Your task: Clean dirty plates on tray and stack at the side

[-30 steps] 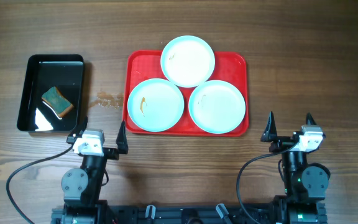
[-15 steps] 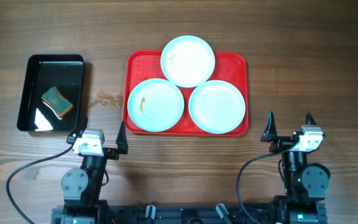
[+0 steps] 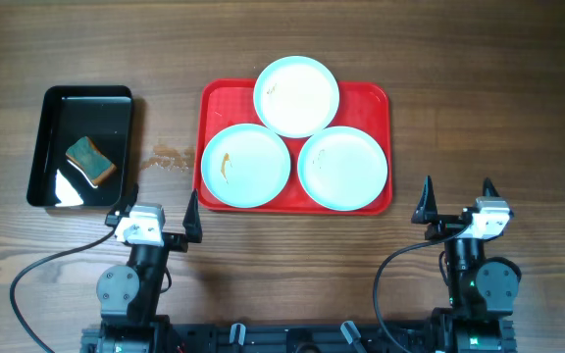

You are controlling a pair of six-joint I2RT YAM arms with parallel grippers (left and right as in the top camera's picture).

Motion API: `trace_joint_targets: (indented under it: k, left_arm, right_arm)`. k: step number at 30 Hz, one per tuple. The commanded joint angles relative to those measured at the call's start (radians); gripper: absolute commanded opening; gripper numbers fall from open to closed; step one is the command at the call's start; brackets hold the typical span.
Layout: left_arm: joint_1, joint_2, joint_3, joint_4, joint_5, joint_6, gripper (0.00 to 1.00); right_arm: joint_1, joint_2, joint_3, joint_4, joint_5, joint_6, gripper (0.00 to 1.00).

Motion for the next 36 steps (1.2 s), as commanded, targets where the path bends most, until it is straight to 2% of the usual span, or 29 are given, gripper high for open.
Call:
trace_joint_targets:
  k: [1,3,7,10,11,14,17,21,23,25,27,30,33,36]
  left_arm:
    - [0.001,-0.007,-0.005,-0.001,0.033,0.013,1.00]
    - [0.001,-0.007,-0.005,0.021,0.185,-0.046,1.00]
    - [0.001,-0.007,-0.005,0.087,0.629,-0.113,1.00]
    - [0.001,-0.007,-0.005,0.138,0.799,-0.113,1.00]
    - [0.001,-0.007,-0.005,0.151,0.809,-0.119,1.00]
    - [0.001,-0.007,-0.005,0.257,0.775,-0.260,1.00]
    - [0.002,-0.007,0.004,0.378,0.650,-0.353,1.00]
    - [0.006,0.014,0.092,0.346,0.432,-0.310,1.00]
    - [0.011,0.059,0.175,0.254,0.377,-0.233,1.00]
    - [0.021,0.131,0.292,0.087,0.314,-0.191,1.00]
    - [0.037,0.235,0.445,-0.148,0.238,-0.170,1.00]
    - [0.068,0.446,0.703,-0.525,0.101,-0.144,1.00]
    - [0.110,0.713,0.975,-0.856,0.021,-0.027,1.00]
    - [0.135,0.909,1.166,-1.014,0.021,0.022,1.00]
  right_arm:
    - [-0.006,-0.002,-0.001,0.005,0.003,-0.017,1.00]
    - [-0.006,-0.002,-0.001,0.005,0.003,-0.017,1.00]
    - [-0.006,-0.002,-0.001,0.005,0.003,-0.017,1.00]
    - [-0.006,-0.002,-0.001,0.005,0.003,-0.018,1.00]
    - [-0.006,-0.002,-0.001,0.005,0.003,-0.017,1.00]
    - [-0.006,-0.002,-0.001,0.005,0.003,-0.017,1.00]
    - [-0.006,-0.002,-0.001,0.005,0.003,-0.017,1.00]
    - [-0.006,-0.002,-0.001,0.005,0.003,-0.018,1.00]
    - [-0.006,-0.002,-0.001,0.005,0.003,-0.017,1.00]
    - [-0.006,-0.002,-0.001,0.005,0.003,-0.017,1.00]
    - [-0.006,-0.002,-0.001,0.005,0.003,-0.018,1.00]
    - [-0.006,-0.002,-0.001,0.005,0.003,-0.018,1.00]
    - [-0.006,-0.002,-0.001,0.005,0.003,-0.017,1.00]
    - [-0.006,-0.002,-0.001,0.005,0.003,-0.017,0.99]
